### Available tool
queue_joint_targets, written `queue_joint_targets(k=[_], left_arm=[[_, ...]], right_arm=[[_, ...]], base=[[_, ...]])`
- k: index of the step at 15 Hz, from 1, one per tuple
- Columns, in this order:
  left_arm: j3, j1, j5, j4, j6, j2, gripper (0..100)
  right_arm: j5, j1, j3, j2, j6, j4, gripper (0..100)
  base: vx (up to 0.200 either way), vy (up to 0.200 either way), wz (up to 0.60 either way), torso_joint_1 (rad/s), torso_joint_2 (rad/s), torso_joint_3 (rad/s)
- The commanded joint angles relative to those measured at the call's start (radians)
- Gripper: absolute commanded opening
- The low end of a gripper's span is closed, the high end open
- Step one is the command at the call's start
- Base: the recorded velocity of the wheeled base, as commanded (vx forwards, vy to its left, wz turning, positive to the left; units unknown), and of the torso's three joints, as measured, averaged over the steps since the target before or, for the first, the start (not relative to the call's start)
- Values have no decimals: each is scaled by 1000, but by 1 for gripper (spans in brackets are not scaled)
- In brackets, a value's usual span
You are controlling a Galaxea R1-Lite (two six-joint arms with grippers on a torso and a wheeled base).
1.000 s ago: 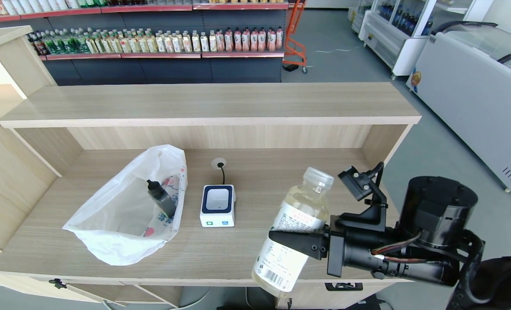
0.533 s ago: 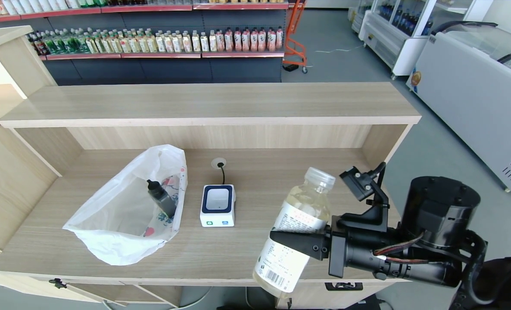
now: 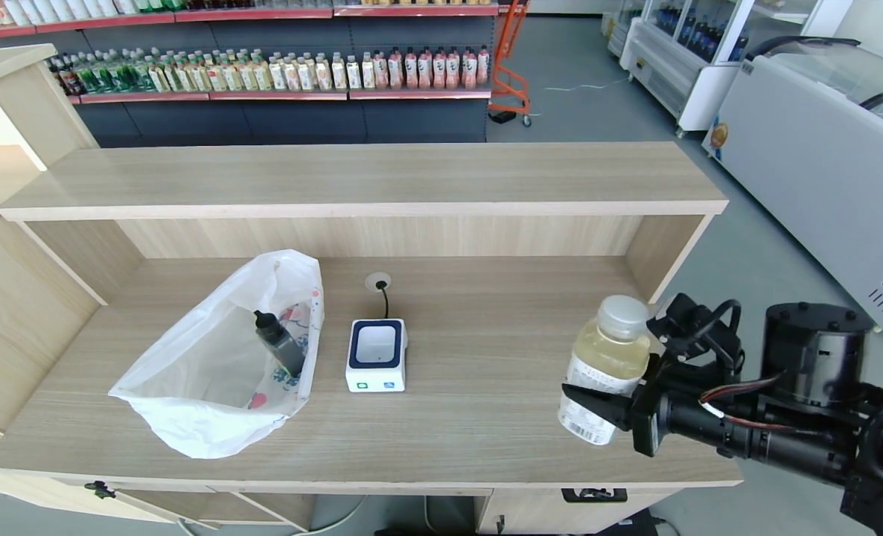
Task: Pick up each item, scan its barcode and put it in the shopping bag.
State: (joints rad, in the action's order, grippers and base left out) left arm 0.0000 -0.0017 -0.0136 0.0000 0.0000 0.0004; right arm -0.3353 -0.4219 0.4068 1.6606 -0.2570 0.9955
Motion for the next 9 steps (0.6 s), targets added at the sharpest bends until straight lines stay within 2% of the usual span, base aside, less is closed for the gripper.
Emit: queue_joint_targets(k=[1,4,7,9], left_arm=[[0,0,0,0,0,0,100],[0,0,0,0,0,0,100],[0,0,0,0,0,0,100],[0,0,0,0,0,0,100]], right_arm=[[41,123,-36,-114,-240,-61,0],[47,161,-16,-153,-519,-58,0],[47,167,-17,-153,-742,-41,0],[45,170,-45,-154,-846,31,0]], base=[[0,0,0,0,0,0],[0,0,0,0,0,0],[0,0,0,0,0,0],[0,0,0,0,0,0]])
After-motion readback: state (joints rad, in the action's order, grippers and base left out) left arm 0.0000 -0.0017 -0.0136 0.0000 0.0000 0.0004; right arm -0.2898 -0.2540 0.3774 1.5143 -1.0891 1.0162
